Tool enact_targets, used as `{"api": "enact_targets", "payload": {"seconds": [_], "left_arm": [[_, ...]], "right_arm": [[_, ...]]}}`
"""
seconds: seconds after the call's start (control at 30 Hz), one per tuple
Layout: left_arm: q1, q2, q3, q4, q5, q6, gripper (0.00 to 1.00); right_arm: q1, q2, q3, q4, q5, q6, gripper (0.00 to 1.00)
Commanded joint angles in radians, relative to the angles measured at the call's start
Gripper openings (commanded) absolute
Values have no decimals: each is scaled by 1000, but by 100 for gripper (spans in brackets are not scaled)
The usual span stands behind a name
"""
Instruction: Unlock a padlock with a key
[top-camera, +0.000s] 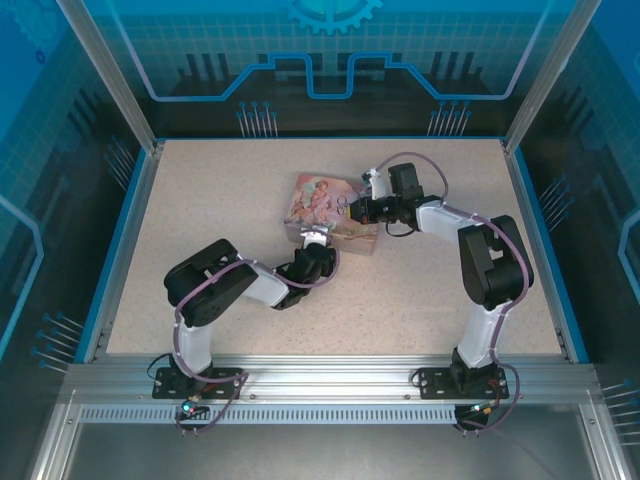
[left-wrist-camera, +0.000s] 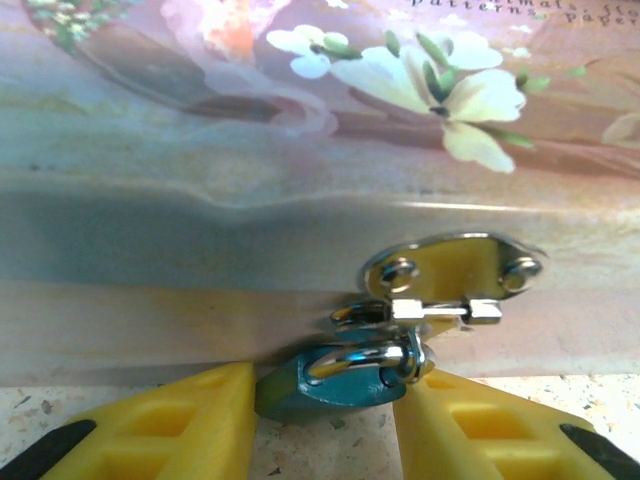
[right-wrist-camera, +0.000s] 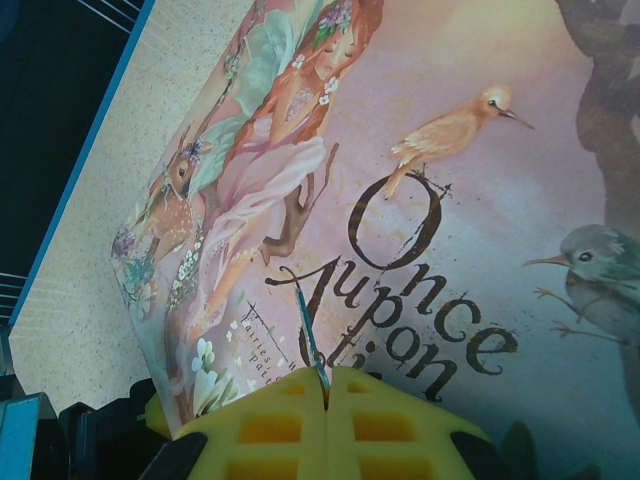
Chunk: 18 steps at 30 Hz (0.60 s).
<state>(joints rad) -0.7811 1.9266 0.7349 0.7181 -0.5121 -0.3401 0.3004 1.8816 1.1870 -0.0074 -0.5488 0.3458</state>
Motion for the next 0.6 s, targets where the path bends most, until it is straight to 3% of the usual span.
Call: {"api": "enact_targets", "payload": {"seconds": [0.0, 0.57], "left_arm": [[-6, -44, 48, -29, 9, -2, 40], [-10, -76, 81, -164, 6, -70, 32]], "right_arm": [[-2, 16, -13, -97, 26, -11, 0], [-2, -58, 35, -143, 47, -10, 0]]}}
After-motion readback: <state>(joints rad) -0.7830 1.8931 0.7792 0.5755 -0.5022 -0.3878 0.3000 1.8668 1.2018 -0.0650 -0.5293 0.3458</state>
